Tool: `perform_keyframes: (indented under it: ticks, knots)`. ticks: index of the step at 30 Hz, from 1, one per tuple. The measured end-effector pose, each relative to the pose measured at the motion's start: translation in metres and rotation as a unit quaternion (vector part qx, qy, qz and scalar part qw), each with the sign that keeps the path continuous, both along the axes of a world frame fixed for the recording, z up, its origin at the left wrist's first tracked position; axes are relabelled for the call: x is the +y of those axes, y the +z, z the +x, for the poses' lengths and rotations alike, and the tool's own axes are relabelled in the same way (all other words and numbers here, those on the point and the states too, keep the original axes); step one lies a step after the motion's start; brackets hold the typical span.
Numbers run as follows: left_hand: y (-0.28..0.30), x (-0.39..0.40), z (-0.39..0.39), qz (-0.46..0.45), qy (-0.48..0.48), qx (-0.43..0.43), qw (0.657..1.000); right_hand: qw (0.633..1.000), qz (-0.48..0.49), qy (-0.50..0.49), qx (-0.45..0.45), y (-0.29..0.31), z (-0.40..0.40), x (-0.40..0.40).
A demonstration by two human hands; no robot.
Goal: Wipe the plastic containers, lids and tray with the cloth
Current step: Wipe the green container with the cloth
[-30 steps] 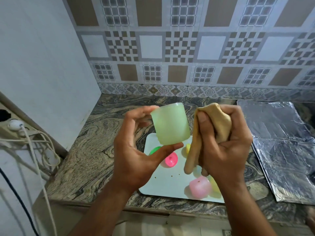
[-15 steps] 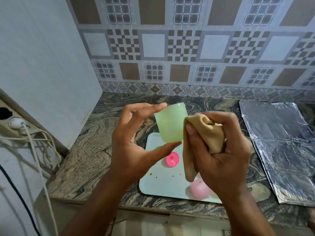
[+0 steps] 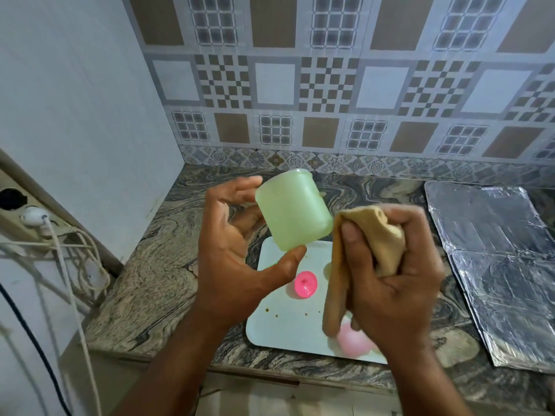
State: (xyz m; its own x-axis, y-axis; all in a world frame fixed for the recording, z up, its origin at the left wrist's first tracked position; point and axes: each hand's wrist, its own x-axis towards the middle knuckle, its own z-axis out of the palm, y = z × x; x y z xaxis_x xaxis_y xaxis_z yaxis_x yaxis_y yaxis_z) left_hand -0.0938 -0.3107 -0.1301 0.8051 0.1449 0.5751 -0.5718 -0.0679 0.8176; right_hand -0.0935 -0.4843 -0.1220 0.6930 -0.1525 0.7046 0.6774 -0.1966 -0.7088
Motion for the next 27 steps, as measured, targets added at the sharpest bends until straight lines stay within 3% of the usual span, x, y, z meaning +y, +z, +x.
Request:
perform_keyframes:
  ticks: [6, 11, 13, 16, 23, 27]
  knots:
    - [0.003, -0.003, 0.003, 0.003, -0.007, 0.006, 1.000, 1.000, -0.007, -0.013, 0.014, -0.011, -0.005, 0.006]
    - [0.002, 0.005, 0.005, 0.163, 0.078, -0.038, 0.983, 0.998, -0.046, -0.028, -0.013, 0.004, -0.002, -0.003]
    - [0.000, 0.002, 0.002, 0.184, 0.073, -0.047, 0.979, 0.996, -0.086, -0.024, -0.024, 0.014, 0.002, -0.004]
    - [0.001, 0.001, 0.000, 0.177, 0.077, -0.063, 0.979, 0.994, -0.108, -0.018, -0.020, 0.020, 0.010, -0.004]
    - [-0.009, 0.007, -0.001, 0.155, 0.061, -0.050, 0.985, 0.997, -0.060, 0.004, 0.037, 0.012, 0.018, 0.000]
    - [-0.019, 0.007, -0.004, 0.075, 0.026, -0.033, 0.996, 0.996, -0.055, 0.002, 0.075, -0.002, 0.024, -0.001]
